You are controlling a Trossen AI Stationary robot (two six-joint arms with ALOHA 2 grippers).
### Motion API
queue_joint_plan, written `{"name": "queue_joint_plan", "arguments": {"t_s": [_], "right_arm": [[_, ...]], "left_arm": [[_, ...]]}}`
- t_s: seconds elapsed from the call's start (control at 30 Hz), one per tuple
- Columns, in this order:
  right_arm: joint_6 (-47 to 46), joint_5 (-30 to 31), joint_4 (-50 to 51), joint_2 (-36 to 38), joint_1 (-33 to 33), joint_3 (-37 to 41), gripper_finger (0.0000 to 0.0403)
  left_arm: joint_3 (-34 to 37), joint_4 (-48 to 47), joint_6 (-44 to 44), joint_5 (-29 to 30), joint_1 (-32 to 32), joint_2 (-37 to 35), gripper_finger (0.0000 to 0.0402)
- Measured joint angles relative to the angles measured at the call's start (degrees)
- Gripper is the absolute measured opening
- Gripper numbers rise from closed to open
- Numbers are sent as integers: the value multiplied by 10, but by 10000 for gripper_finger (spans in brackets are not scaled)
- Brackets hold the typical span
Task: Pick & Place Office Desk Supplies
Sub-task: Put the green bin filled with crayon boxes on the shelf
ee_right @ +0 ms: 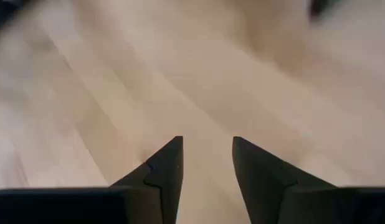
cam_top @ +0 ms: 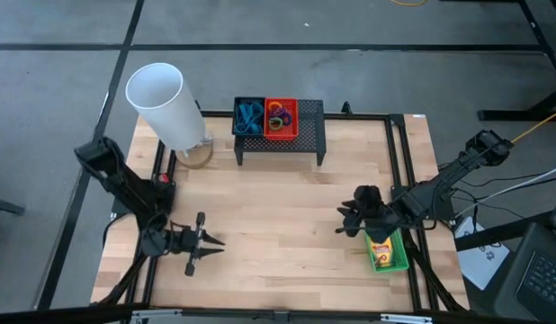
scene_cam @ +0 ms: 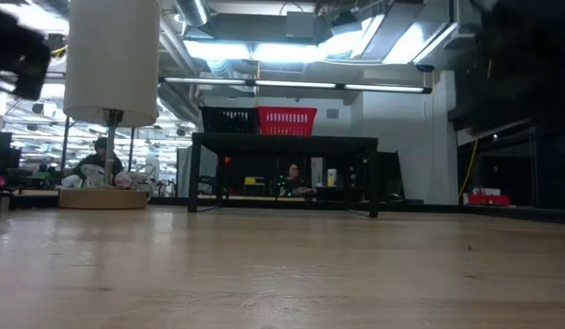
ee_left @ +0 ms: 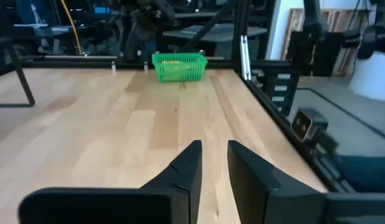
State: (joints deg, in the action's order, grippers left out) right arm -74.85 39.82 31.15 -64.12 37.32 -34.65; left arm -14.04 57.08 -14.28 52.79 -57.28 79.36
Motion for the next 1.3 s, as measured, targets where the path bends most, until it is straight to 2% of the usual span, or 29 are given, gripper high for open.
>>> {"name": "queue_joint_plan", "arguments": {"t_s": [0.13, 0.27, 0.37, 0.53, 0.7, 0.87, 0.97, 1.13, 1.2, 1.3], "right_arm": [[-75, -85, 58, 0, 4, 0, 139], [-104, -127, 60, 0, 6, 0, 150], [-129, -160, 63, -1, 7, 0, 172], [-163, -183, 64, -5, 7, 0, 221], [-188, -193, 55, -6, 7, 0, 256], [-169, -207, 55, -6, 6, -25, 263], [-105, -170, 46, -6, 5, -53, 263], [-1, -80, -34, -5, 1, -80, 252], [7, -83, -35, -5, -8, -85, 245], [-30, -133, 21, -5, -24, -92, 237]], "left_arm": [[0, 59, -11, 53, -30, 81, 83], [0, 123, -16, 71, -38, 139, 88], [0, 157, -17, 72, -38, 166, 88], [0, 158, -38, 72, -38, 189, 88], [0, 158, -42, 70, -38, 191, 88], [0, 154, -39, 68, -38, 191, 88], [0, 153, -30, 74, -37, 191, 88], [0, 152, -26, 74, -26, 191, 88], [0, 151, -26, 64, -21, 191, 88], [0, 151, -26, 49, -15, 191, 88]]}}
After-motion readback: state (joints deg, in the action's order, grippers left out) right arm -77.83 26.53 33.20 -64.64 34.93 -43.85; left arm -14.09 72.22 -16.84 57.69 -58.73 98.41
